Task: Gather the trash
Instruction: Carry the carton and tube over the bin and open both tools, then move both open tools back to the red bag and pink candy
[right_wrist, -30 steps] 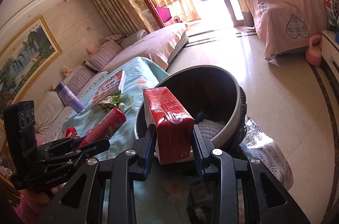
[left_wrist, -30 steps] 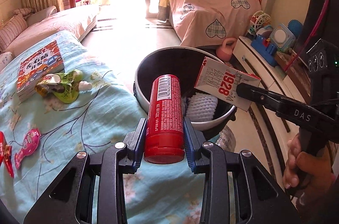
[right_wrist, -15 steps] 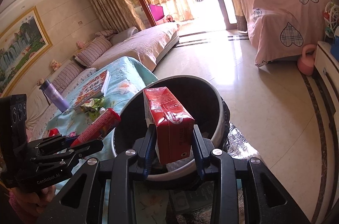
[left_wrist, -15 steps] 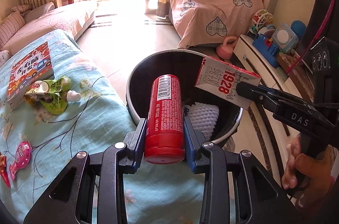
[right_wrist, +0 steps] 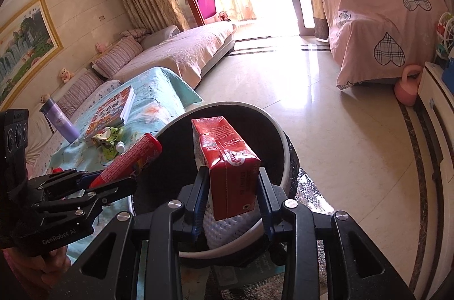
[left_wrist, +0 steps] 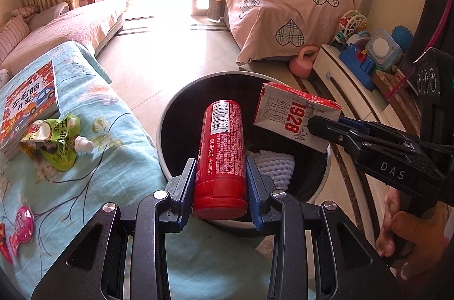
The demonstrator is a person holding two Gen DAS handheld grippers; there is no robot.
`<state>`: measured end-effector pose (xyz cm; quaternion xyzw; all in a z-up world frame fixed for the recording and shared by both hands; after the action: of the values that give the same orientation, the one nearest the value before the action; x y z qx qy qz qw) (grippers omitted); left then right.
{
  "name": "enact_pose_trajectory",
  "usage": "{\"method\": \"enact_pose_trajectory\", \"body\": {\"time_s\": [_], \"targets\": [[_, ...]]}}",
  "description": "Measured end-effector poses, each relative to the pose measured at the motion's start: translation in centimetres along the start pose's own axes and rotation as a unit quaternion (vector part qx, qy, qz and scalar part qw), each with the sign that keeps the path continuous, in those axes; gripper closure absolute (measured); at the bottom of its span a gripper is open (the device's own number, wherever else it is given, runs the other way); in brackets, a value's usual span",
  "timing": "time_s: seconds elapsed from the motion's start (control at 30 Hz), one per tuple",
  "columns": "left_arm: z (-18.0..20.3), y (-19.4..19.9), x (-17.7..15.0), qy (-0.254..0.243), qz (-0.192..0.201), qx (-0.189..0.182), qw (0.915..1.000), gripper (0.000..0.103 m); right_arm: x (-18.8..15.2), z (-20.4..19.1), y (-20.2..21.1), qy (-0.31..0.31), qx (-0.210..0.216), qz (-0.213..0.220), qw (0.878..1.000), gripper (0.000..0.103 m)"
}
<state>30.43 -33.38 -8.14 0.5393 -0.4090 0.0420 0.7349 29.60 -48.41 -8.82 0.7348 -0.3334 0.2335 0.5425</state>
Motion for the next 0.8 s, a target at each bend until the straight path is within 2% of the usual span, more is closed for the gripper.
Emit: {"method": "enact_pose_trajectory", "body": {"time_s": [0.13,0.23,0.43,0.6,0.67,0.73,0.8], "targets": [[-0.4,-0.4,0.0,0.002,-0.006,0.002,1.0000,0.068,0.3,0.0,-0.4,0.000,0.002,-0.005,1.000,0.069],[-0.8,0.0,-0.1,0.013,0.001,-0.001,0.9999,0.052,0.2,-0.2,-0.4,-0.007,0.008,-0.005,1.000,0.066],[-2.2,2.5,-1.2,0.032,0.025,-0.003,0.9992,0.051,-0.6,-0.7,0.9,-0.025,0.023,0.006,0.999,0.063],[-4.1,4.8,-3.7,0.053,0.035,0.007,0.9980,0.049,-1.6,-3.0,2.3,-0.030,0.051,0.022,0.998,0.044],[-5.1,5.7,-5.2,0.068,0.034,0.010,0.9970,0.048,-2.0,-4.4,2.7,-0.028,0.062,0.026,0.997,0.031],[-6.1,6.5,-6.7,0.082,0.035,0.014,0.9959,0.048,-2.8,-6.2,2.9,-0.023,0.075,0.025,0.997,0.024],[-7.4,7.2,-8.3,0.094,0.034,0.026,0.9947,0.048,-3.6,-7.8,2.9,-0.017,0.088,0.021,0.996,0.023]]}}
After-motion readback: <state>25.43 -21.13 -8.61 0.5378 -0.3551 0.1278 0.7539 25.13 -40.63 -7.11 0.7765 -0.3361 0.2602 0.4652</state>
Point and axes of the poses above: each gripper's, at about its wrist camera, not at the fingertips, and y roughly against the way its jaws point, z to its right, x to its top, the point moved 9 cm from there along -y, roughly the way its jaws point, and after that the axes turned 1 degree about -y, right-handed, at the moved point
